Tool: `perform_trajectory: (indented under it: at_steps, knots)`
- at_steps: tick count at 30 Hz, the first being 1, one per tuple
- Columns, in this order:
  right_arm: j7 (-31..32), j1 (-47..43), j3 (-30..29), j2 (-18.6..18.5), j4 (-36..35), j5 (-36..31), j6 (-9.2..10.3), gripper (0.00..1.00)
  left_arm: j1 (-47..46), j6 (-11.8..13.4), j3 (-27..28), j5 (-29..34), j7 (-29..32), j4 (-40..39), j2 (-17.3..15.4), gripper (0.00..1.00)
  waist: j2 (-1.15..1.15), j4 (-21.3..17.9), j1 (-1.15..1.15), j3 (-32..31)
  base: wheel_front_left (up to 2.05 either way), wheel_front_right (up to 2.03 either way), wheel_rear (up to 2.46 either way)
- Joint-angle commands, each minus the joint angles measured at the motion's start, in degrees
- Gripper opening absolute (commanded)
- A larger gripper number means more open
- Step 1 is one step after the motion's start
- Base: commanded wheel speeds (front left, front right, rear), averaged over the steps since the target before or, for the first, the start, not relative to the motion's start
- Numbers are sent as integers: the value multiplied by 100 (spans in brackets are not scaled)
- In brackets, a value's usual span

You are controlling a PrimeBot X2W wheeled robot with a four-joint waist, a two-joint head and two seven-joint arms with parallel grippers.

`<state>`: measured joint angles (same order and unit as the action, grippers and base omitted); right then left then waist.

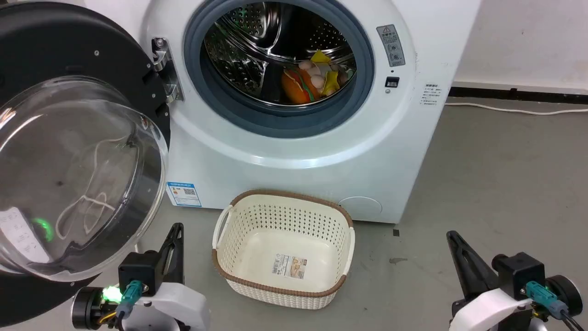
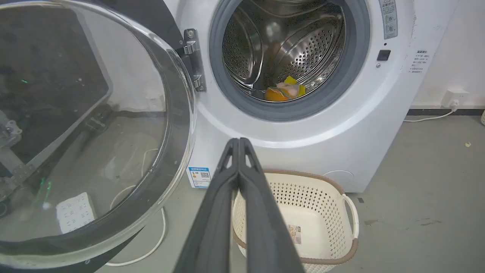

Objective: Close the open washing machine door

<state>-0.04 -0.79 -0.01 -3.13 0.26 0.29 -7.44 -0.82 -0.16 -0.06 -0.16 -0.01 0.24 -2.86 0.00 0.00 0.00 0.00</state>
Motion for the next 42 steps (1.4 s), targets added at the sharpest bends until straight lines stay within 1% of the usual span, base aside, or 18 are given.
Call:
perform_trajectory:
  at_steps: [1, 24, 25, 42]
  knots:
    - [4, 79, 1, 25, -26, -29, -5, 0, 82, 16, 6, 16, 1, -24, -1, 0, 0, 0, 0, 0, 0, 0, 0]
    - [4, 79, 1, 25, -26, -29, -5, 0, 82, 16, 6, 16, 1, -24, -1, 0, 0, 0, 0, 0, 0, 0, 0]
    - [0, 0, 0, 0, 0, 0, 0, 100, 0, 0, 0, 0, 0, 0, 0, 100, 0, 0, 0, 0, 0, 0, 0]
    - [-159, -16, -90, 2, 84, 182, 0, 100, -24, -18, -74, -35, -162, -25, 0, 100, 0, 44, 0, -14, 0, 0, 0]
